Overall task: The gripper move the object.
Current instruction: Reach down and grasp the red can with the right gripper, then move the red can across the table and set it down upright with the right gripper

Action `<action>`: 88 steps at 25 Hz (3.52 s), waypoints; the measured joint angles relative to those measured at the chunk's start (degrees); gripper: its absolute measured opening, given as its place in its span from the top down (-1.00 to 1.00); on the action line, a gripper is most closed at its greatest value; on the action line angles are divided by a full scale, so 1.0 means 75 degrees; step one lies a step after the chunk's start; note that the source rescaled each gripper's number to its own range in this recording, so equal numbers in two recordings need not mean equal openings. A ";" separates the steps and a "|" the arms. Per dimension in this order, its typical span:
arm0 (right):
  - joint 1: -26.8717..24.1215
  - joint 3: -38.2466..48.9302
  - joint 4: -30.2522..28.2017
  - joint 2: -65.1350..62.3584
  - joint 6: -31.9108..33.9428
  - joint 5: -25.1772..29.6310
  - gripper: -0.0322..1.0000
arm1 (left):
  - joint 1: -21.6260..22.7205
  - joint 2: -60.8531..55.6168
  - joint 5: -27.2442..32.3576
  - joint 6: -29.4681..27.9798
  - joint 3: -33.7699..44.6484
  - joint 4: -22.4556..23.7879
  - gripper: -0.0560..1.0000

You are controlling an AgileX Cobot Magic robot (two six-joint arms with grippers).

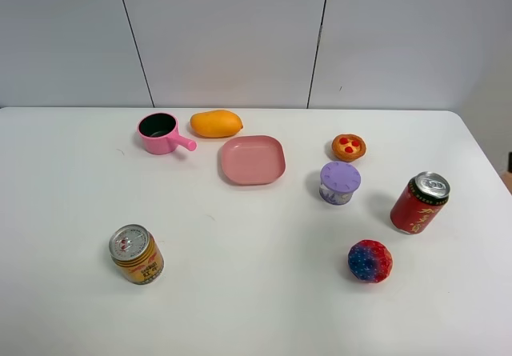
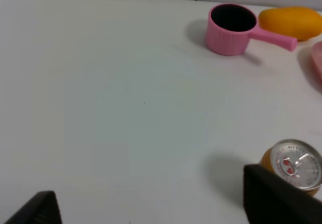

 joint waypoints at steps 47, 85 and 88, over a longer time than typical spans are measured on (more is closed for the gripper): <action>0.0000 -0.0499 0.0083 0.7413 -0.0014 -0.2516 0.94 | 0.0000 0.0000 0.0000 0.0000 0.0000 0.0000 -1.00; 0.5656 -0.7838 0.0936 1.0082 -0.0525 0.0421 0.94 | 0.0000 0.0000 0.0000 0.0000 0.0000 0.0008 -1.00; 0.5767 -0.8322 0.1237 1.0612 -0.0691 0.0415 0.94 | 0.0000 0.0000 0.0000 0.0000 0.0000 0.0008 -1.00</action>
